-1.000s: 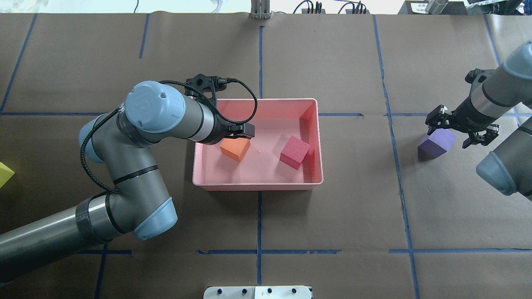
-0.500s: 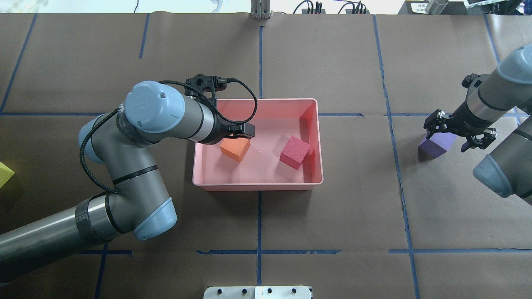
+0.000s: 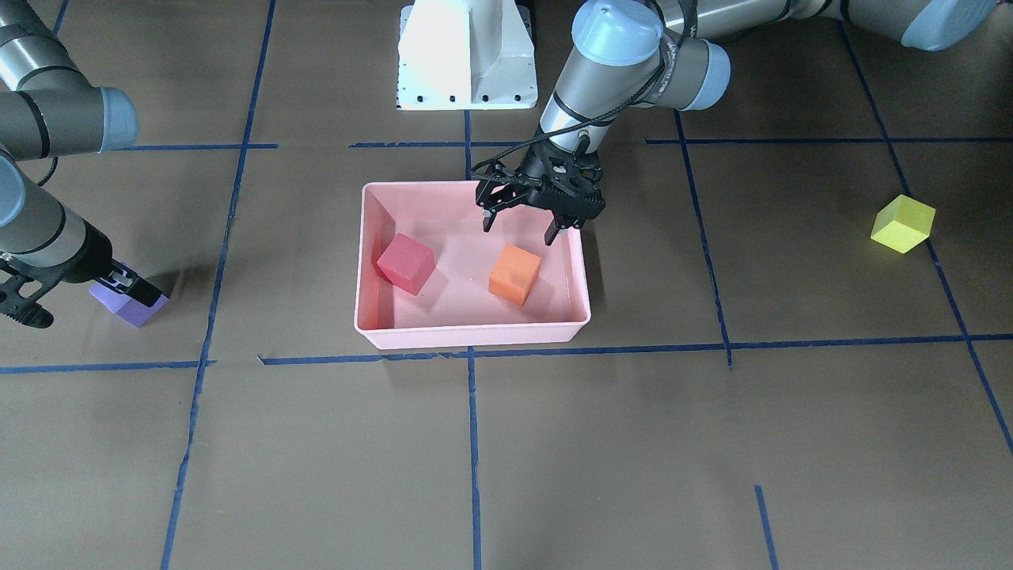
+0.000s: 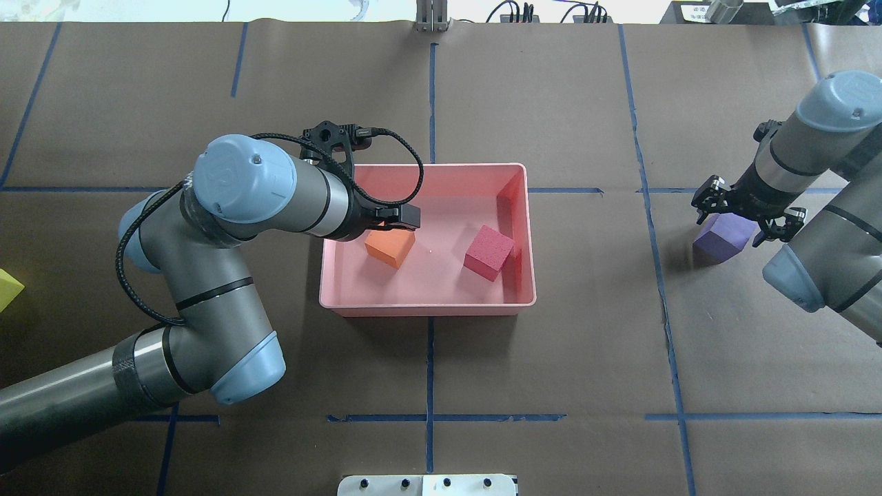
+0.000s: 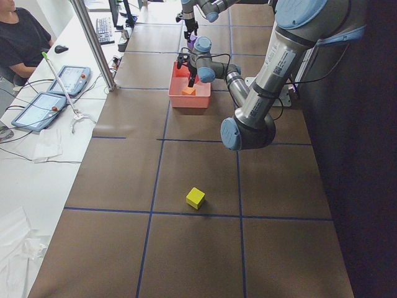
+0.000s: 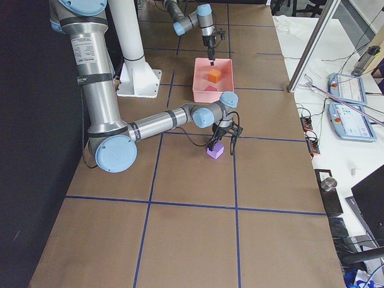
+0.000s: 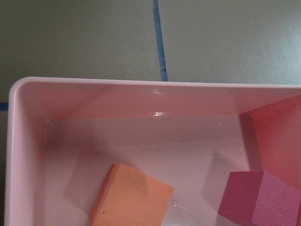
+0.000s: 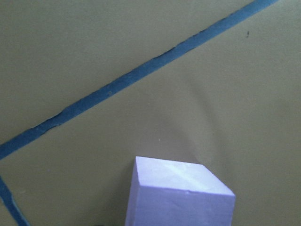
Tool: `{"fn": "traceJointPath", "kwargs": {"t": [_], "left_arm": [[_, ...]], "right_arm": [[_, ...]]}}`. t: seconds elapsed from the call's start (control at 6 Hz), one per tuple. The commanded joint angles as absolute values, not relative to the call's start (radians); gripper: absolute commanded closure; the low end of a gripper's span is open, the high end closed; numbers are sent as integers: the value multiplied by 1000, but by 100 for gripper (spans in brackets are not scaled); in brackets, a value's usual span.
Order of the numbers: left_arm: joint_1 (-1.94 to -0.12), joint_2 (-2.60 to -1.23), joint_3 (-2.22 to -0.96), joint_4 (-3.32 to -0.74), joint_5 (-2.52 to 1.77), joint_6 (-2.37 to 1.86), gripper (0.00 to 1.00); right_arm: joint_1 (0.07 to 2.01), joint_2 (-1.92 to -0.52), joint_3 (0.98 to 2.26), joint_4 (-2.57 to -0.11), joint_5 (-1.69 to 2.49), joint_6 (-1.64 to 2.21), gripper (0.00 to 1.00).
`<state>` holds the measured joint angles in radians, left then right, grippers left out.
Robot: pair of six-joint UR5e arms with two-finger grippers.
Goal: Place blocks into pink bin with both arms
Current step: 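Release the orange cube and withdraw the left gripper while the right grasps the purple cube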
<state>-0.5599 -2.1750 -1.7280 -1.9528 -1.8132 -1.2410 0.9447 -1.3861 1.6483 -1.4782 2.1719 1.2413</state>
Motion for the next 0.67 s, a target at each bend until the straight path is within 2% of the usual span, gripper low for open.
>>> {"fn": "traceJointPath", "kwargs": {"t": [0.0,0.33,0.5], "left_arm": [[-561,-2163,-1755,-1947,-1813,-1239,0],[-566,-2158,-1791,-1931,-1813,-1241,0],[-569,-2095,-1884,-1933,-1815,-1239,0]], "right_arm": [[945,-1387,1631,-1479,2154,1247,4],[943,-1385,1612,-1477,2138,1268,8],[927,-1384,1617,-1477,2128,1317,15]]}}
